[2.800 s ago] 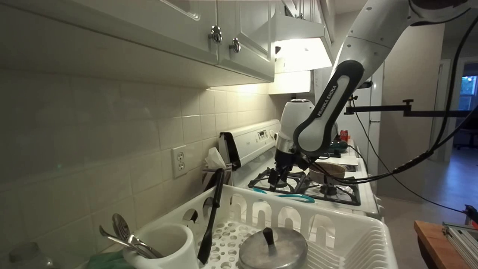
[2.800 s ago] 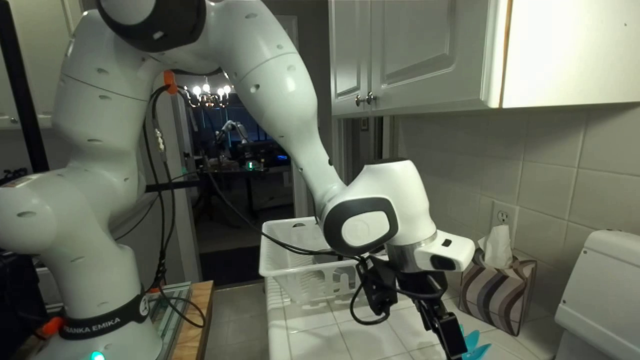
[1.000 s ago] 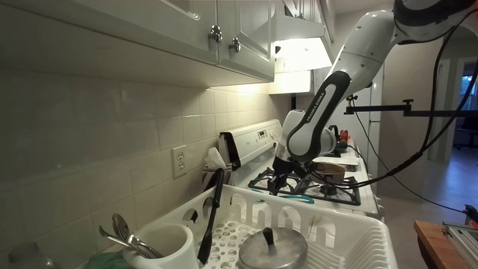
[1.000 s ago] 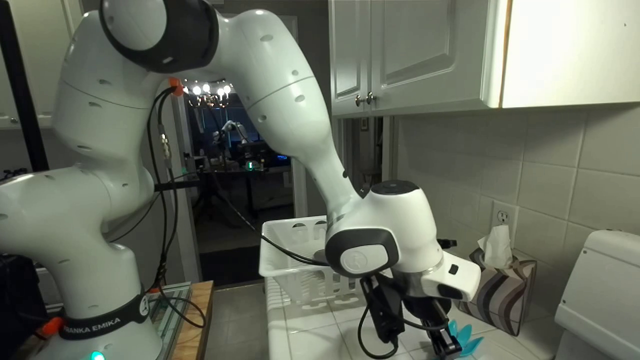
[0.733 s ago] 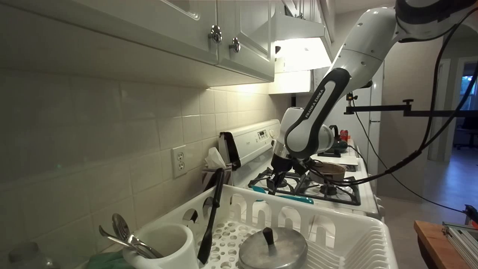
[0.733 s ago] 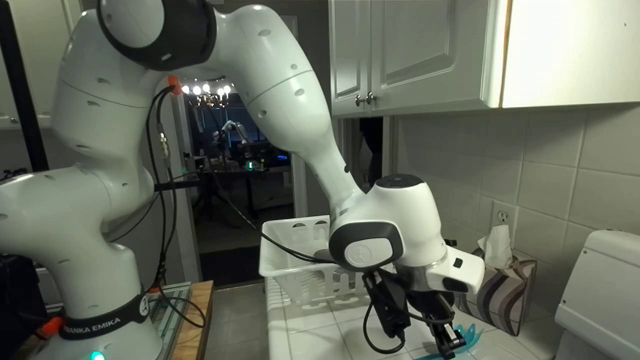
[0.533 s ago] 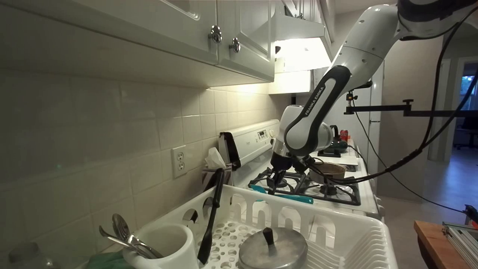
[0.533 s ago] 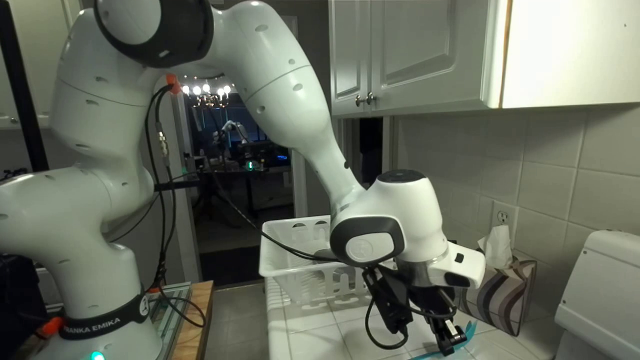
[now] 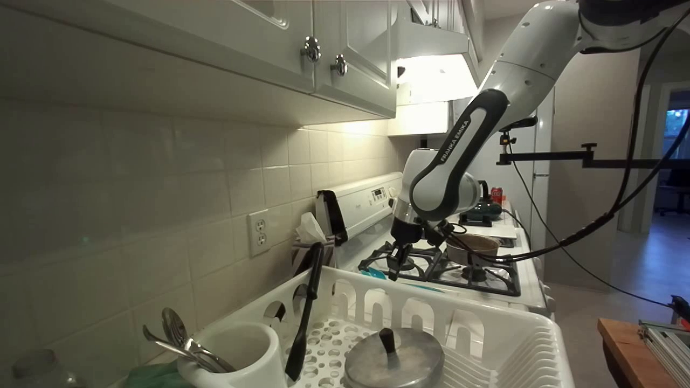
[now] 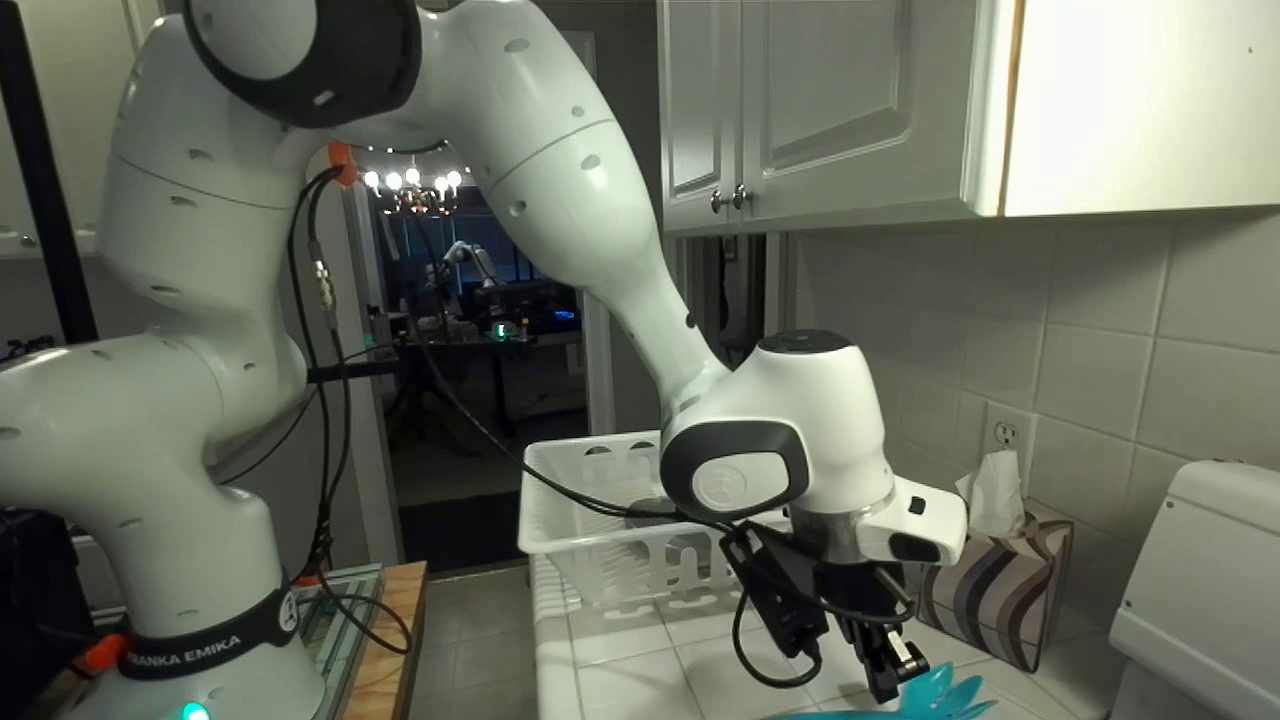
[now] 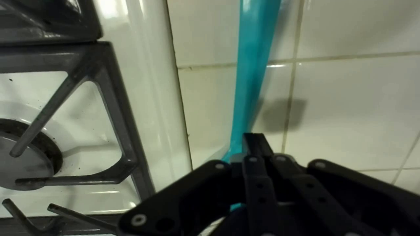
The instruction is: Put the blue object in the white mug
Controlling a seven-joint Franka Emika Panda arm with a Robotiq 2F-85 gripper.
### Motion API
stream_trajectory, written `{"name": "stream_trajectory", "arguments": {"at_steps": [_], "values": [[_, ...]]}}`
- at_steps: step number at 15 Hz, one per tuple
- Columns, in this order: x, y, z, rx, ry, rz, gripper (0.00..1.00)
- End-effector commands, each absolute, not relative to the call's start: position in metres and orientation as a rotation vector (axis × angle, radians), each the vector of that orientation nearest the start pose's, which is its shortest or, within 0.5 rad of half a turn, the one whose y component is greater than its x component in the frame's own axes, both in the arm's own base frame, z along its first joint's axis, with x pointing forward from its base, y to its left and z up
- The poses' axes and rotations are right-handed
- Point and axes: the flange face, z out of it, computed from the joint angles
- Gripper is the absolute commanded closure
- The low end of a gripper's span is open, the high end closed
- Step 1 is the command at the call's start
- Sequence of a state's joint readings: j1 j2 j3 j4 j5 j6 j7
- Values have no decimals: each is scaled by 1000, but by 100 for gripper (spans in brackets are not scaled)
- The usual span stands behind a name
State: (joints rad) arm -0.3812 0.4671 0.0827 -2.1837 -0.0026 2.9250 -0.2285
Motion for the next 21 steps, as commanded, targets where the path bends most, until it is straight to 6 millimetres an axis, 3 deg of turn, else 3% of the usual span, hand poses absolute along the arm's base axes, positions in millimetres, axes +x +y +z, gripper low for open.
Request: {"name": "stream_trajectory", "arguments": {"at_steps": [1, 12, 14, 15, 17, 21], "values": [[552, -173, 208, -3165, 113, -449, 72], [552, -170, 184, -3194, 119, -404, 1], [551, -172, 177, -3197, 133, -388, 8], [550, -172, 174, -3196, 137, -382, 29], [548, -172, 171, -3195, 148, -372, 36], [550, -169, 173, -3192, 151, -383, 64]]}}
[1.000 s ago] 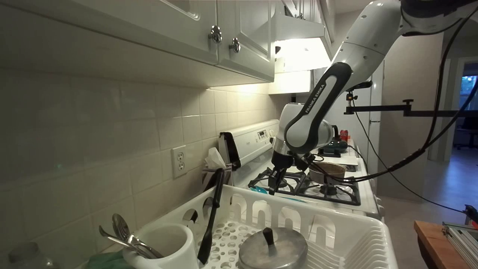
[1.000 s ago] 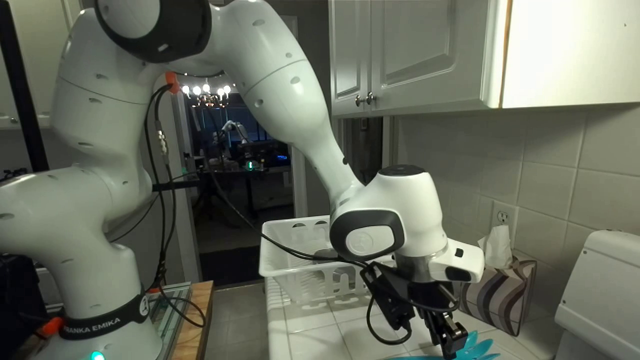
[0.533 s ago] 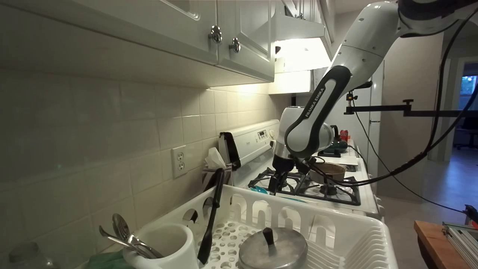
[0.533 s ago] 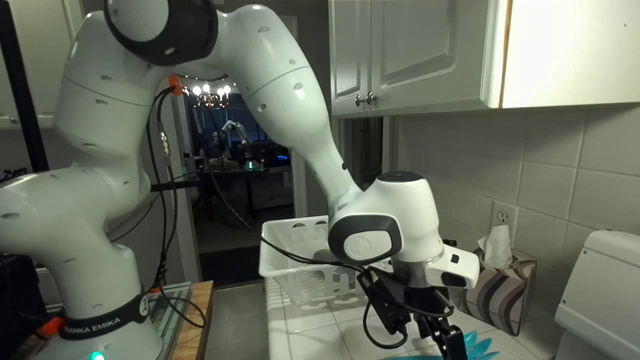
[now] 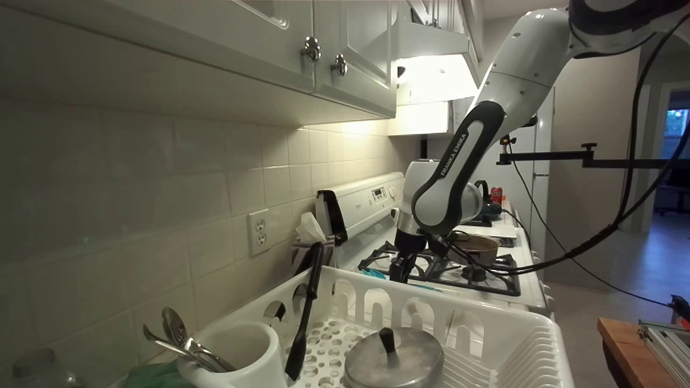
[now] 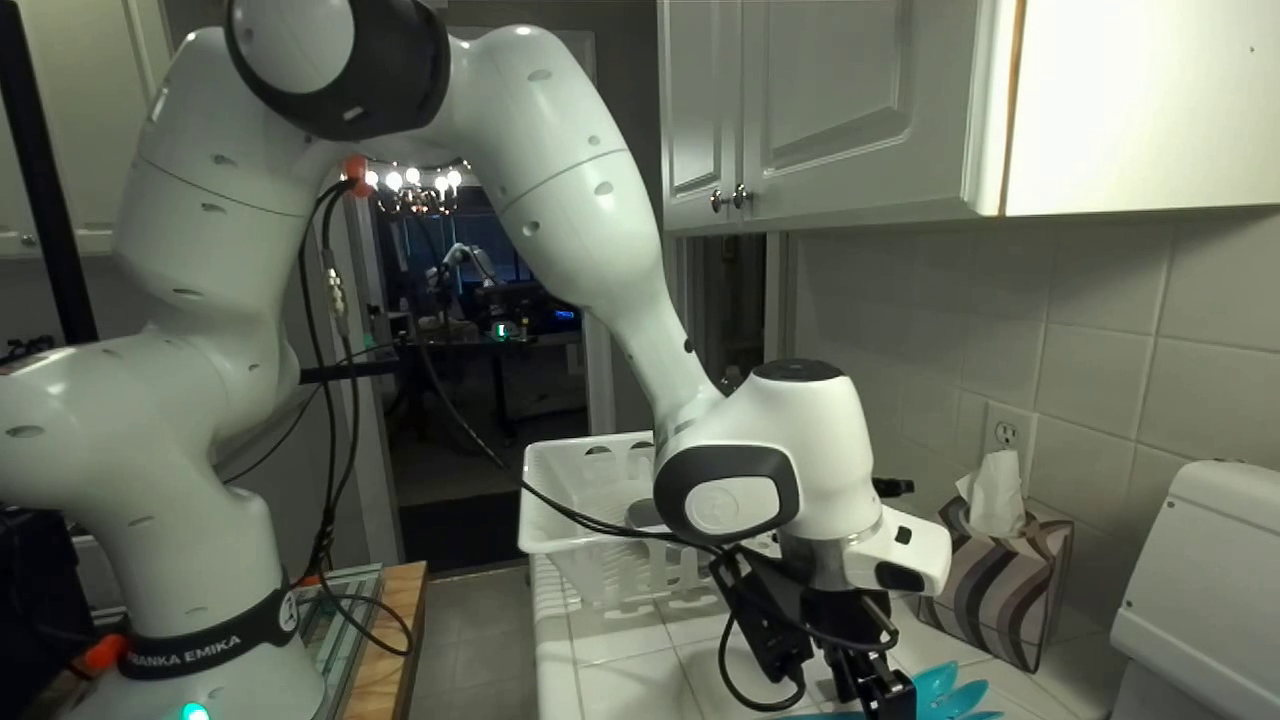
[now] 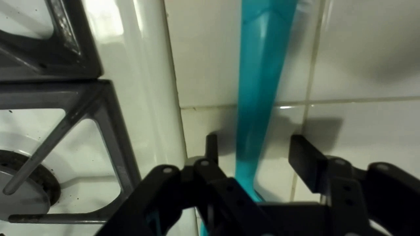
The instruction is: Put the blue object in the white mug
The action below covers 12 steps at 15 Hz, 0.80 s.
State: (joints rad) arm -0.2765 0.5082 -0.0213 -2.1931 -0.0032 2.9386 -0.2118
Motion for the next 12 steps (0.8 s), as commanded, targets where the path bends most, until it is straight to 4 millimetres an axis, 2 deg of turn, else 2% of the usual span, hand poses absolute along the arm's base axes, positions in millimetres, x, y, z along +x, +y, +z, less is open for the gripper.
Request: {"name": "stream_trajectory", "arguments": {"at_steps": [1, 4, 5, 8, 12], "values": [[550, -167, 174, -3192, 148, -385, 70], [553, -164, 177, -3192, 142, -395, 93], [553, -162, 178, -3187, 140, -392, 98], [550, -160, 188, -3187, 146, -403, 95], [543, -152, 220, -3158, 183, -447, 95]]}}
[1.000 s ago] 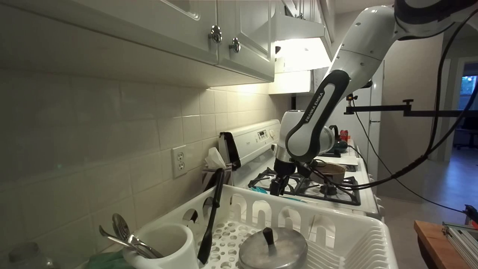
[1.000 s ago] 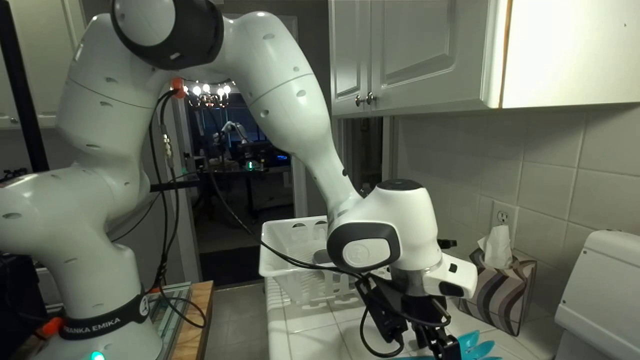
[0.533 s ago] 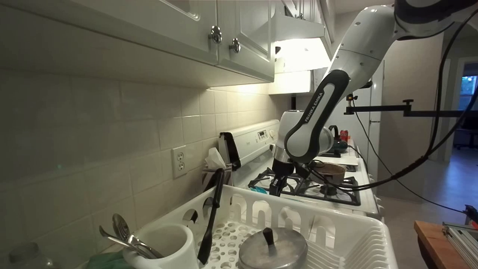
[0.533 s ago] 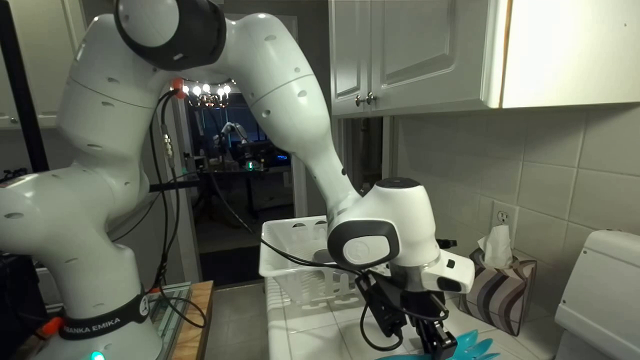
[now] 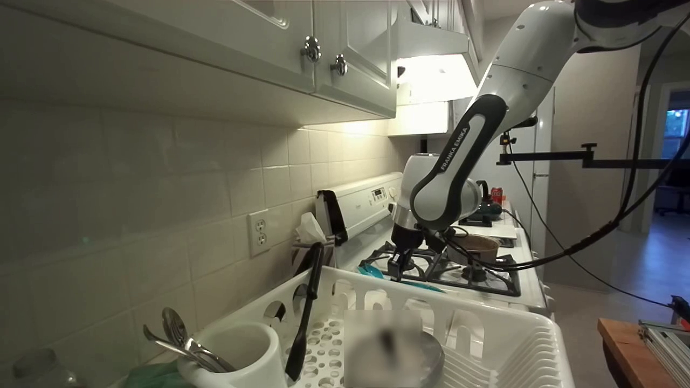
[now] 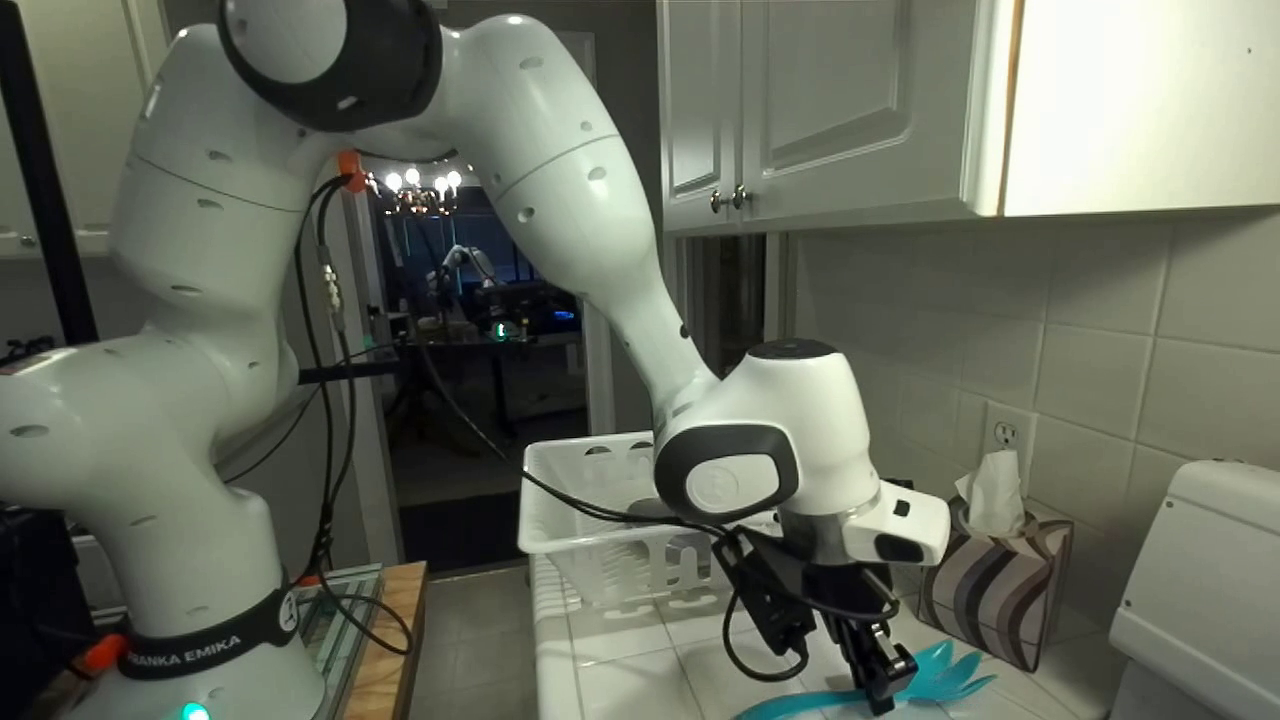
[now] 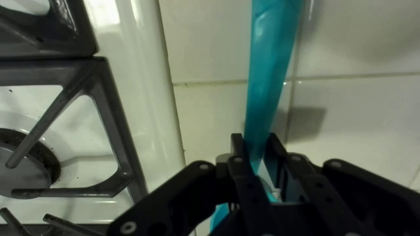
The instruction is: Put the blue object in the white mug
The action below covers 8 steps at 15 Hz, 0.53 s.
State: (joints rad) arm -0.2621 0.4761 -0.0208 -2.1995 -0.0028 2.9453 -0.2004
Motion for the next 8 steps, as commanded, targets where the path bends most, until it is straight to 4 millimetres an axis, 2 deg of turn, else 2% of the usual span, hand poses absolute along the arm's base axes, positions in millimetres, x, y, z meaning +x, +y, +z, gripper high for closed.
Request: {"name": "stream_trajectory", "arguments": {"at_steps": [1, 5, 8], "values": [[542, -148, 229, -3147, 222, -450, 95], [539, -127, 258, -3087, 320, -500, 95], [543, -102, 272, -3020, 383, -542, 95]]}}
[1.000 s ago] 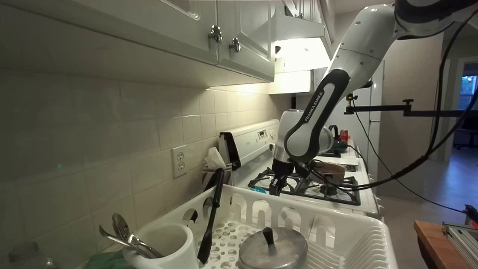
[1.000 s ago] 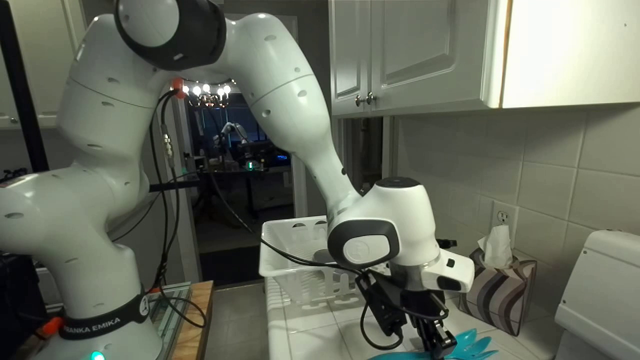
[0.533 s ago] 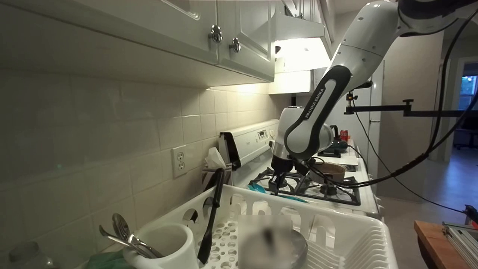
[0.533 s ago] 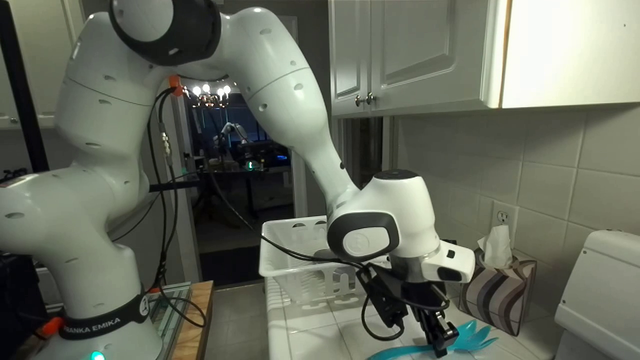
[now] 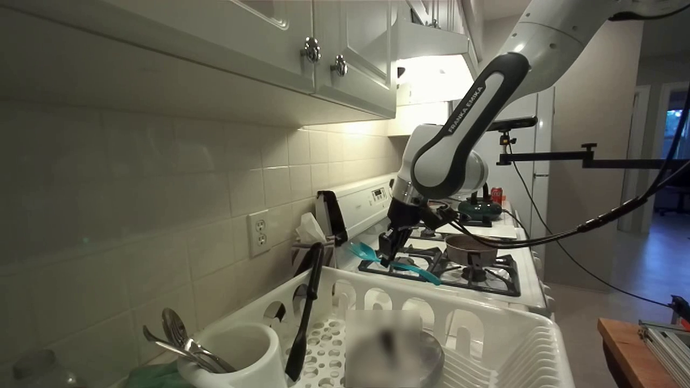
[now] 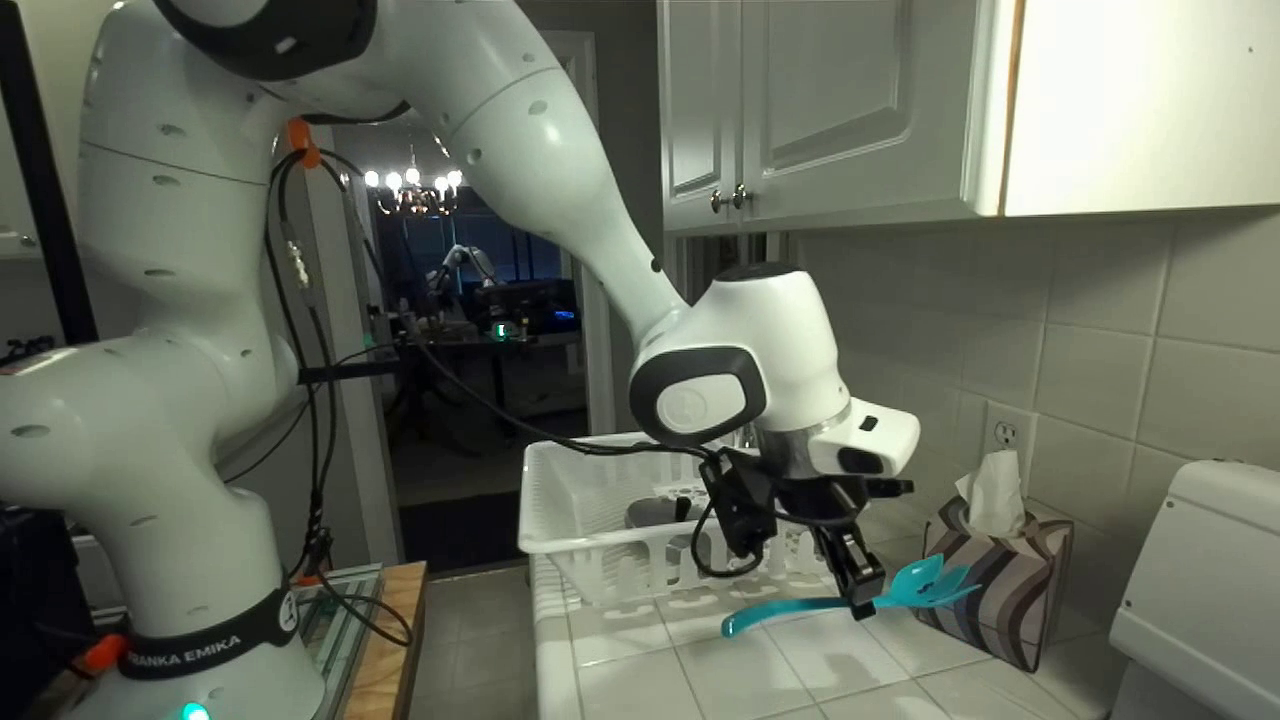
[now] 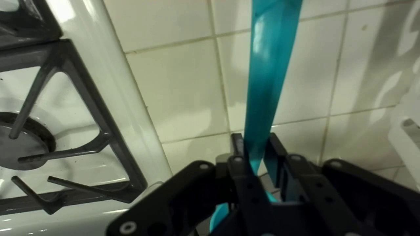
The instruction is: Put the blue object in the white mug
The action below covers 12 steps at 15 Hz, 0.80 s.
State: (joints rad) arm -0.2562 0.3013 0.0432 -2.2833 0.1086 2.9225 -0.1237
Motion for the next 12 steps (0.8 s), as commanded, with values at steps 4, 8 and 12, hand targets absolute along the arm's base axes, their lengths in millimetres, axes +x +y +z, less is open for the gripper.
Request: {"name": "stream_trajectory", "arguments": {"at_steps": [4, 8, 12], "values": [[545, -71, 286, -2984, 389, -551, 95], [544, -49, 306, -2961, 413, -585, 95], [539, -25, 326, -2908, 509, -579, 95]]}}
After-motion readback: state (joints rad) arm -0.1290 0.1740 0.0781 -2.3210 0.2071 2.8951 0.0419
